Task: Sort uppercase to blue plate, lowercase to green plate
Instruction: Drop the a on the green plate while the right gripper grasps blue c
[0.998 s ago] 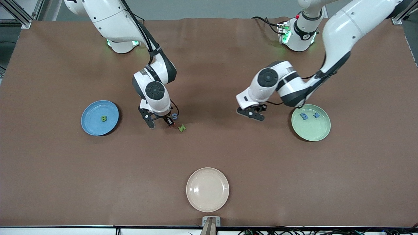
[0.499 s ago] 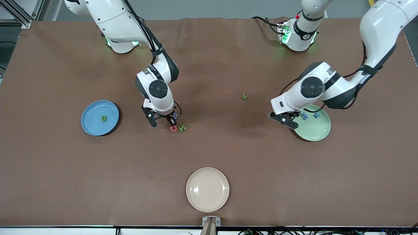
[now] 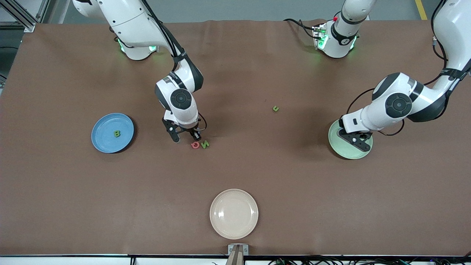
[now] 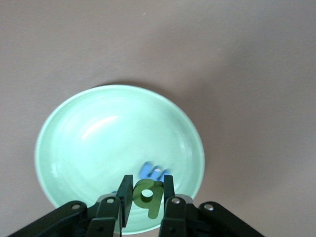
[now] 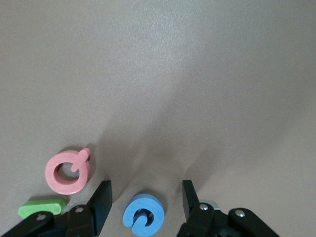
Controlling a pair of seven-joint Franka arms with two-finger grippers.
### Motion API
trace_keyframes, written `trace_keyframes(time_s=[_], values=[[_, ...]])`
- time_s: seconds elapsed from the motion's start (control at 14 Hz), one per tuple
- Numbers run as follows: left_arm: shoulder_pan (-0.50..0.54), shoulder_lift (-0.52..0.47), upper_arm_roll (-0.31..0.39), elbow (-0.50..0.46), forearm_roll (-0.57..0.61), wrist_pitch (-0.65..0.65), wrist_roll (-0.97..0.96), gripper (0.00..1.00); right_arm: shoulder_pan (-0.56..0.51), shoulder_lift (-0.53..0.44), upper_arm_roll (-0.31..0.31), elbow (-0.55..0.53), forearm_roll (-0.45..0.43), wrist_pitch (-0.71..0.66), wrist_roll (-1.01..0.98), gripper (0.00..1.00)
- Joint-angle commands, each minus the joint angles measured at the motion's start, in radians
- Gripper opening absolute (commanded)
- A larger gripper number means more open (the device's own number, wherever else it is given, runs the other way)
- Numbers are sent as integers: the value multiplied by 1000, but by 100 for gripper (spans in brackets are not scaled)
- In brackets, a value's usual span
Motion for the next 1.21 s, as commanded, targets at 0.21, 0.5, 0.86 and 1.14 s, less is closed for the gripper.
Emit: trace_keyframes(time_s=[0.21, 0.5, 0.86, 1.14], values=[[9, 13, 57, -12, 111, 70, 49, 9, 14, 13, -3, 15, -8, -4, 27, 65], [-1, 33, 108, -12, 139, 148, 61, 9, 20, 13, -1, 14, -7, -2, 28, 64], [-25, 61, 173, -9, 217, 203, 92, 11, 28, 13, -1, 14, -1, 2, 28, 63], [-28, 63, 181, -9, 220, 205, 92, 30, 42, 12, -1, 14, -1, 1, 30, 59]])
